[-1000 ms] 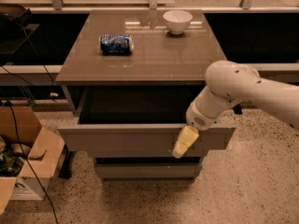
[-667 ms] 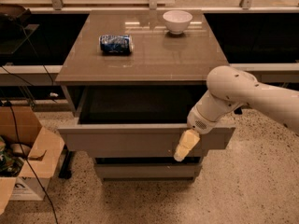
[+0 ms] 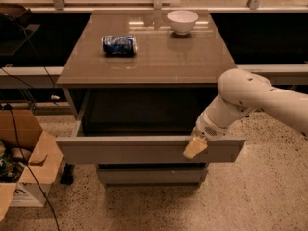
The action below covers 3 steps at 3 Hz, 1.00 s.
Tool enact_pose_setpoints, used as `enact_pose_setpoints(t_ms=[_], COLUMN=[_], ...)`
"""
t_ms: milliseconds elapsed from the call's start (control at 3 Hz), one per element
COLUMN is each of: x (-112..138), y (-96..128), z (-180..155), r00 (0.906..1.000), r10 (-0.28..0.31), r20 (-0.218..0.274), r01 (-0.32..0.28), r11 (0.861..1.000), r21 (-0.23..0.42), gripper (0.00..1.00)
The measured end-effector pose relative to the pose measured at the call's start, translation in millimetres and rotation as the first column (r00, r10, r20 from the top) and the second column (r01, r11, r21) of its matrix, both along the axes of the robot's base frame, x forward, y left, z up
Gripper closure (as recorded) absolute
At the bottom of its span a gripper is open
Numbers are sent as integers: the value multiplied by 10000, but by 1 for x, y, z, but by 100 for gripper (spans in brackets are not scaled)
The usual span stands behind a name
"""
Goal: Open top drawer
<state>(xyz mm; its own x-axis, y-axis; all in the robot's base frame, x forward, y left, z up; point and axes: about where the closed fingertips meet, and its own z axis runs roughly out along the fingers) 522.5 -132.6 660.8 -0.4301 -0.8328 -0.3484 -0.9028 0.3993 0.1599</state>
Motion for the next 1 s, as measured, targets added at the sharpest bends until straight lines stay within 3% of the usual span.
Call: enact_pose_setpoints(t_ms=[333,667,1000], x=[-23,-37,-56], y=[-3,5,2], z=[3,13,7], r00=[10000,10000,9996], r10=[-17,-44,-187], r20=[-81,85,-199], r01=[18,40,198], r11=[9999,9988,9981], r21=[130,486,588], gripper=[73,69,46])
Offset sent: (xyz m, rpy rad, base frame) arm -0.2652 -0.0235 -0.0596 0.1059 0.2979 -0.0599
